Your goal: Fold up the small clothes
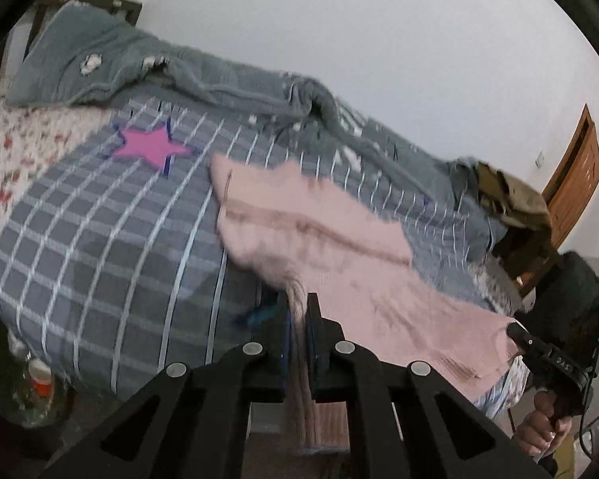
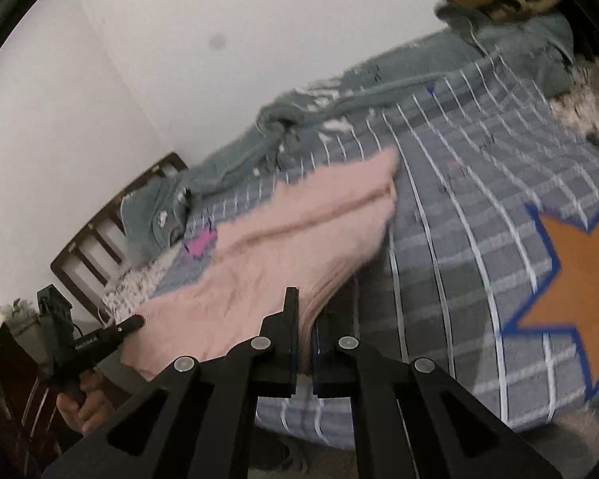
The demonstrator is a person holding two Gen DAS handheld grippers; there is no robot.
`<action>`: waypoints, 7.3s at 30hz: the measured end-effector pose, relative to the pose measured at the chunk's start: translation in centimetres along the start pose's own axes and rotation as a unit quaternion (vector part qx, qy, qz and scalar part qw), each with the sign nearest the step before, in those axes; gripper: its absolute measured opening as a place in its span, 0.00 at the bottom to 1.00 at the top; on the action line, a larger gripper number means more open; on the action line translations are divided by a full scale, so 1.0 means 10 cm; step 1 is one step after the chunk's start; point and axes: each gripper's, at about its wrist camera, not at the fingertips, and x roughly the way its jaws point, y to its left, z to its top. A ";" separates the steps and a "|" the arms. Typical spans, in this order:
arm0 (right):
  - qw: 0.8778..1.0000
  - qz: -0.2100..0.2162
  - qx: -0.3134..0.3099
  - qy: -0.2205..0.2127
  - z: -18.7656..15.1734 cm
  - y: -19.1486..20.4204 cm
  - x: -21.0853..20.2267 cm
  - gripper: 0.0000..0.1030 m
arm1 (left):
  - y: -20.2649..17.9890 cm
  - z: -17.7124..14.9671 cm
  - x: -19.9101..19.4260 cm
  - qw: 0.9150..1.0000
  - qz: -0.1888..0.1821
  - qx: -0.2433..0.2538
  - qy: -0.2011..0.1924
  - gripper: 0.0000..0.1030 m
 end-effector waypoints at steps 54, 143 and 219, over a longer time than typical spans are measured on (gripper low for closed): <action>0.983 -0.149 -0.067 0.082 1.16 -0.67 2.42 0.32 | 0.41 1.37 2.54 0.995 0.088 -0.013 0.037 0.61; 0.990 -0.051 -0.097 0.091 0.78 -0.56 2.00 0.08 | 0.58 0.56 1.77 0.998 0.002 -0.034 0.059 0.07; 0.966 -0.183 -0.165 0.080 0.27 0.61 2.81 0.46 | 0.57 0.69 2.16 0.995 0.080 -0.040 0.050 0.67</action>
